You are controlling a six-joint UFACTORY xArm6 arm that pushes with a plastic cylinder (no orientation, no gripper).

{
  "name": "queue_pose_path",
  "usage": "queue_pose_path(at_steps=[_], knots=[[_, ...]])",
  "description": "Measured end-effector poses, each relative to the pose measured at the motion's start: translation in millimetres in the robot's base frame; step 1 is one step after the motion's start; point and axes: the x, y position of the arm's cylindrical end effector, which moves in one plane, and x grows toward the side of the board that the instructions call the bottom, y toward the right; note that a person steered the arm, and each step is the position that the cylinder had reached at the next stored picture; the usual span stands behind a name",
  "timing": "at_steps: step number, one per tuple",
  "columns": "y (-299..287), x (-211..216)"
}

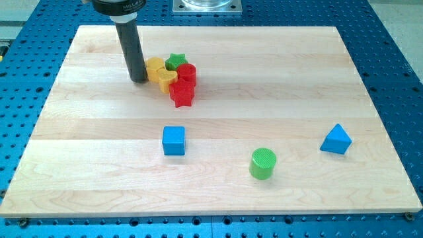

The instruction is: Place your hand closer to the blue cube

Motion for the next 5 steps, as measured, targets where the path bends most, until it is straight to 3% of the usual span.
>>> queue_pose_path(at_steps=[2, 4, 5], knots=[[-8, 7], [-32, 141], [16, 194]])
